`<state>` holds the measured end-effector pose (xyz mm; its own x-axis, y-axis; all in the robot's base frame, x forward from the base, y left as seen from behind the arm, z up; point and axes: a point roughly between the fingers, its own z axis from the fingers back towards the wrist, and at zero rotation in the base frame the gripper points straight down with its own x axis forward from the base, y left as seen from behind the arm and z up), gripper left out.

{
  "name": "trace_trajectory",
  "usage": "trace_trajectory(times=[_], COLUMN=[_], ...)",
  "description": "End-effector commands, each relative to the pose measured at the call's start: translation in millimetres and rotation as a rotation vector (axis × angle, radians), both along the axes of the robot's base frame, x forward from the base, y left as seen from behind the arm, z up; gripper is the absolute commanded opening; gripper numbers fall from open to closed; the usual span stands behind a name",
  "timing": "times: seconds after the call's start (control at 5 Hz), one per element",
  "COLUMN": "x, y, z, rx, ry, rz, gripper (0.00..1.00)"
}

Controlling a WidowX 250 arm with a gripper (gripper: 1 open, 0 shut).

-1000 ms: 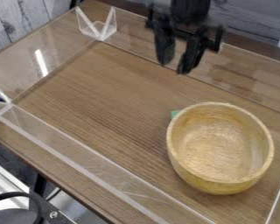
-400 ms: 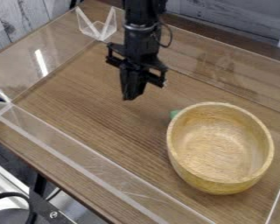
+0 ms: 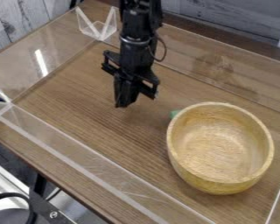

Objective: Remove the green block from inside the brown bowl and put it on the table

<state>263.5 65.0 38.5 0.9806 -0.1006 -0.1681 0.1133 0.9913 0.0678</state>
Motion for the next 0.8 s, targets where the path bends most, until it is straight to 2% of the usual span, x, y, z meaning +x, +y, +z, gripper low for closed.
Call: trace_trajectory(times=[0.0,0.2,0.6], x=[3.7,2.2,15.7], y=[-12,-23,-30], z=[10.5,14.0,5.1], rx=[0.003,-0.002,-0.015], ry=[-0.027,-0.026,0.010], rz=[-0.040,-0.067,-0.156], gripper=[0.00,0.00,0.00])
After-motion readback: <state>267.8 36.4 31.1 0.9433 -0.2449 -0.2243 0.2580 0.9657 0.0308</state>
